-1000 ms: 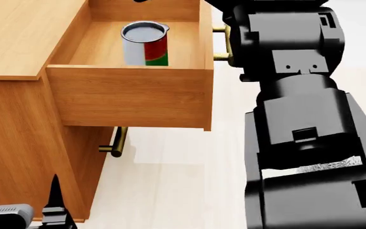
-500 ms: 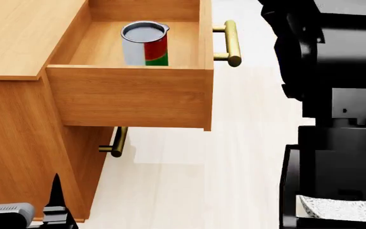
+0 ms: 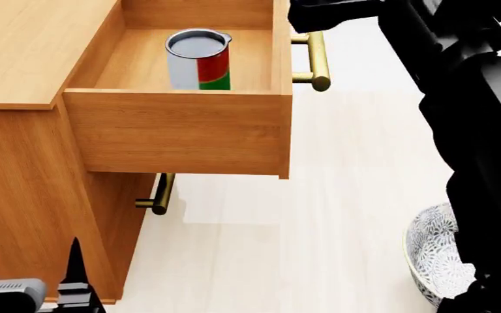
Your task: Put the ketchup in the top drawer of the cabinet.
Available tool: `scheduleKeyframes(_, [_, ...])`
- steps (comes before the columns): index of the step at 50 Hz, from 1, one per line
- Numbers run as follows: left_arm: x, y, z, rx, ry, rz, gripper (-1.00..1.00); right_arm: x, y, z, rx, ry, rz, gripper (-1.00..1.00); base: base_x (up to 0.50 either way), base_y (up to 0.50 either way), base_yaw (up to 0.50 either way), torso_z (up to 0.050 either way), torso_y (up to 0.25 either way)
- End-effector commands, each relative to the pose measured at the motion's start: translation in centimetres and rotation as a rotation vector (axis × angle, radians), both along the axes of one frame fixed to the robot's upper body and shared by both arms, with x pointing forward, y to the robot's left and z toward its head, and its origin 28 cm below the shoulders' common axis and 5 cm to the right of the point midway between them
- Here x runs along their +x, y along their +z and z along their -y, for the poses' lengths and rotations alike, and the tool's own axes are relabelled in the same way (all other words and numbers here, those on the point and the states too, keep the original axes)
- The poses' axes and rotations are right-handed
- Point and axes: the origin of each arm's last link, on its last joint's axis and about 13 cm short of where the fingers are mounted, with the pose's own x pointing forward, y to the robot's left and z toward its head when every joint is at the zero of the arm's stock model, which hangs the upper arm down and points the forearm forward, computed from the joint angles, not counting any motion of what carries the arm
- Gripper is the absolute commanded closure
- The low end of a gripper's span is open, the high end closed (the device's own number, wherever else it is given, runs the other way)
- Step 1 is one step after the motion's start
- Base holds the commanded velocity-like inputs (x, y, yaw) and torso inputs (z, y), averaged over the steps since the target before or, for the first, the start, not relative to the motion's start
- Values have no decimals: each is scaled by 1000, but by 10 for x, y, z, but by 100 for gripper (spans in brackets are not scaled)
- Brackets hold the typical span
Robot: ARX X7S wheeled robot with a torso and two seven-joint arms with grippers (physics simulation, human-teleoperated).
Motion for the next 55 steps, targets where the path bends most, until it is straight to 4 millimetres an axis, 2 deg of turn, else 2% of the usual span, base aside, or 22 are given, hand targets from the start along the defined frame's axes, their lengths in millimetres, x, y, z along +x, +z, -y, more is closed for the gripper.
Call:
scheduleKeyframes(1, [-3,0,0,-1,0,2,-100,-24,-29,16,34,-76,-16,-100,0,0,0,0,0])
scheduleKeyframes(12, [-3,-1,1,-2,-4,0,-100,-32,-47,25,59,-99,-38,-100,0,0,0,0,0])
scheduleKeyframes(16, [-3,-1,1,0,-4,1,-100,-34,-46,27,63,-105,-42,-100,0,0,0,0,0])
scheduleKeyframes(22, [-5,4,1,-15,-11,29,-100,-41,-59,29,71,-119,-37,-100,0,0,0,0,0])
scheduleKeyframes(41, [-22,28,1,-8,-26,135,-100,-90,-64,26,74,-117,60,-100,0,0,0,0,0])
scheduleKeyframes(55, [-29,32,1,-10,-31,152,-100,-119,-75,23,79,-119,103,-100,0,0,0,0,0])
